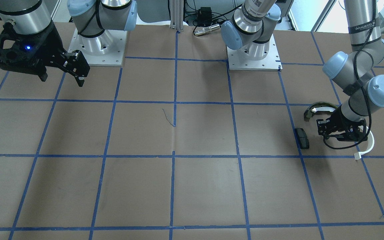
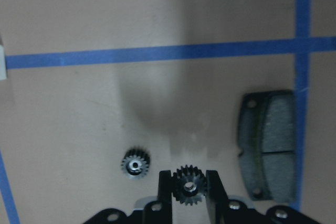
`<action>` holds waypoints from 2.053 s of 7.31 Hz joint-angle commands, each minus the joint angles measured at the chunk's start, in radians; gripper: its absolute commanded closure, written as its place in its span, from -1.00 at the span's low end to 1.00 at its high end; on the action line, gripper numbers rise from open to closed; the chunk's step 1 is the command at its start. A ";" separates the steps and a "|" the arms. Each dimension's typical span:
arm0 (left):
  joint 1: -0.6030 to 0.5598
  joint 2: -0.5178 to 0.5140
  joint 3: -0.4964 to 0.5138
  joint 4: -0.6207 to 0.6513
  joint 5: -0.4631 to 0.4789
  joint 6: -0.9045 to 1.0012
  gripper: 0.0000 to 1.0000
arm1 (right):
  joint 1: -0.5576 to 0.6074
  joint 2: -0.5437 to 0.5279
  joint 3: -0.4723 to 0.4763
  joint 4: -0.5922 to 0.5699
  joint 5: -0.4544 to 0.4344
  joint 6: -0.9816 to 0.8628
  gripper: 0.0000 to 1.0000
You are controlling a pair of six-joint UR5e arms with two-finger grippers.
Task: Place bearing gear from tray to pile
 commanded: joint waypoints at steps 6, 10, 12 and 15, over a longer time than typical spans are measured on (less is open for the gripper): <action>-0.210 0.118 0.317 -0.459 -0.046 -0.278 -1.00 | 0.025 -0.015 0.000 0.018 0.051 0.021 -1.00; -0.557 0.212 0.594 -0.785 -0.082 -0.675 -1.00 | 0.025 -0.031 0.003 0.020 0.048 0.019 -1.00; -0.627 0.246 0.585 -0.766 -0.086 -0.671 -1.00 | 0.025 -0.032 0.003 0.020 0.043 0.021 -1.00; -0.628 0.279 0.582 -0.772 -0.154 -0.686 -1.00 | 0.025 -0.031 0.003 0.018 0.051 0.019 -1.00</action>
